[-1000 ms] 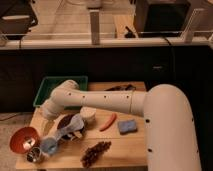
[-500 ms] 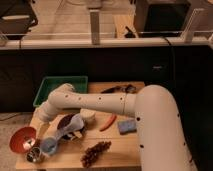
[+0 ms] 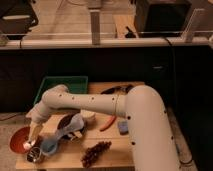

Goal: Place fork in red bowl

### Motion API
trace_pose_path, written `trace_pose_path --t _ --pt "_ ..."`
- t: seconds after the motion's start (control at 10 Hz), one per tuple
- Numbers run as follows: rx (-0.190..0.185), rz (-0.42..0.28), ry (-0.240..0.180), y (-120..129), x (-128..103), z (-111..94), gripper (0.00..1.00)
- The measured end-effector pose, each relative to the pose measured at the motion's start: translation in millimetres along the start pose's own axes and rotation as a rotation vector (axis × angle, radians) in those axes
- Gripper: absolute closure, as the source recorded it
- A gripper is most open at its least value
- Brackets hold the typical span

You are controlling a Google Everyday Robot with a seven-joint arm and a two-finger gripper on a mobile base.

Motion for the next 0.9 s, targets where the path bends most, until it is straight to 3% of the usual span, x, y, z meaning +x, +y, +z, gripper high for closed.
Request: trace_pose_path --t 0.3,0.9 --pt "-0.026 -0.026 -0.016 4.9 -14.5 8.9 0.23" --pt "-0.085 0.036 0.022 11.4 -1.3 10.8 0.81"
